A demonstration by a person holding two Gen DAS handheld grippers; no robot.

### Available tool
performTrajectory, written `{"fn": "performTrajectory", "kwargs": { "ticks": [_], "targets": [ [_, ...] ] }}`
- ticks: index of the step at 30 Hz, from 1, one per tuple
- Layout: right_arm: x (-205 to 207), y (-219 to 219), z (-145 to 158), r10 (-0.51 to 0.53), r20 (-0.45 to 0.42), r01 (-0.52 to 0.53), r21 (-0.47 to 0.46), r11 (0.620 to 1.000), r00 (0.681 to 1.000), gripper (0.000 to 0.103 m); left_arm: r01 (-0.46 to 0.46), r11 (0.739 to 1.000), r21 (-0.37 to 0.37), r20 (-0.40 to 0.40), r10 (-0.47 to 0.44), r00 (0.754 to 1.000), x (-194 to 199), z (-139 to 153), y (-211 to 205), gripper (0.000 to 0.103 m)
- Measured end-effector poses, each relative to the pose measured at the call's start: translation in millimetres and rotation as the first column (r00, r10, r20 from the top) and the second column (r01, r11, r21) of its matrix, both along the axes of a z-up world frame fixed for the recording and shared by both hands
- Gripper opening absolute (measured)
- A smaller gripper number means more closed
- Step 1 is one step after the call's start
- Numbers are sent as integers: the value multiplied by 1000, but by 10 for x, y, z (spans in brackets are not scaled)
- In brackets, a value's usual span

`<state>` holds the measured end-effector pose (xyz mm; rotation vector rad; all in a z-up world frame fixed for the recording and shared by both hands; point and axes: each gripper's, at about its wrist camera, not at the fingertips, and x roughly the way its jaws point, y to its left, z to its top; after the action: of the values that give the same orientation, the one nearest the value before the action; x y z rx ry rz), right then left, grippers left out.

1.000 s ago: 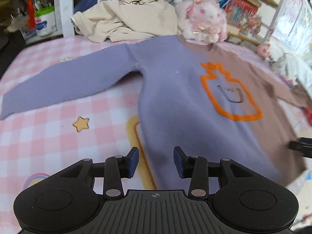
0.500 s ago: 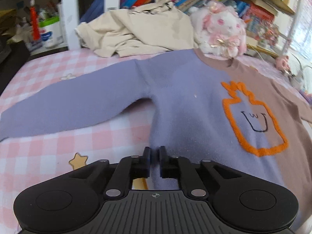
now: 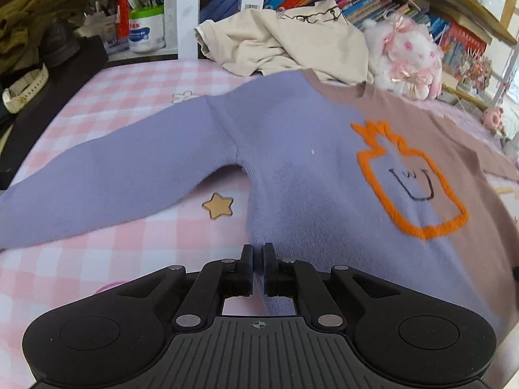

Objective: Fold clothes

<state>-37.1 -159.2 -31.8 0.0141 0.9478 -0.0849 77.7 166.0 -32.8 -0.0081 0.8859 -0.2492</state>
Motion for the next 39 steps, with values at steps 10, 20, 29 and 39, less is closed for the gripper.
{"fn": "performTrajectory", "kwargs": {
  "ticks": [10,20,29,39],
  "targets": [
    [-277,-175,11,-71,-15,71,31,997,997,11,80,996,-26,-3,-80,997,189,-20,-299,5],
    [-193,-156,9,-44,-33,45,8,999,998,11,76,995,-59,-64,-80,995,117,41,-130,6],
    [-215,-420,30,-163,-45,167,96,981,986,35,-108,920,-376,-117,69,991,232,110,292,52],
    [-274,-363,11,-181,-27,183,89,979,983,16,-345,804,-485,-243,255,936,741,-124,326,30]
  ]
}}
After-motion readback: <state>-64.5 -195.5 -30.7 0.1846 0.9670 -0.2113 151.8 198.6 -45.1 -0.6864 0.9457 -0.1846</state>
